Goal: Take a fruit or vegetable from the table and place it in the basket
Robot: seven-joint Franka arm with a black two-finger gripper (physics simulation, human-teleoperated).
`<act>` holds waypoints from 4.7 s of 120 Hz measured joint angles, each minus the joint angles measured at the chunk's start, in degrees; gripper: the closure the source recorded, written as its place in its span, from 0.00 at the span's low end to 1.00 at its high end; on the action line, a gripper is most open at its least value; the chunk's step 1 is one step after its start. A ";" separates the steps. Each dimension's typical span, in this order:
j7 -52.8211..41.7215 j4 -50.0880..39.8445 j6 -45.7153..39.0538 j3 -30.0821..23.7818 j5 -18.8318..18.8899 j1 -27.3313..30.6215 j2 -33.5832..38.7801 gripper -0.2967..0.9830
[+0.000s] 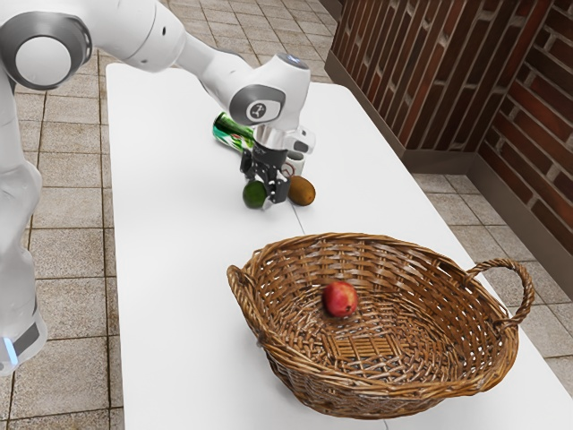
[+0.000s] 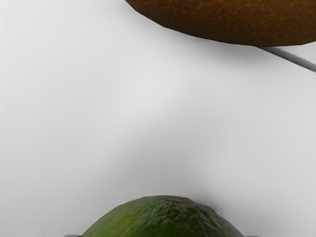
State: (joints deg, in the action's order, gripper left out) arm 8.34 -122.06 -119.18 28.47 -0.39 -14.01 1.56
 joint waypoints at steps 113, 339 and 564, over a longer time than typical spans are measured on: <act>-0.10 9.82 6.64 -1.35 -0.21 -14.45 8.84 0.51; -47.59 31.07 17.43 52.20 21.89 -62.94 10.70 0.23; -72.12 22.72 7.08 88.88 28.17 -100.38 24.05 0.23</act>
State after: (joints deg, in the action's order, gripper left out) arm -63.79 -99.34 -112.09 117.35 27.78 -114.39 25.62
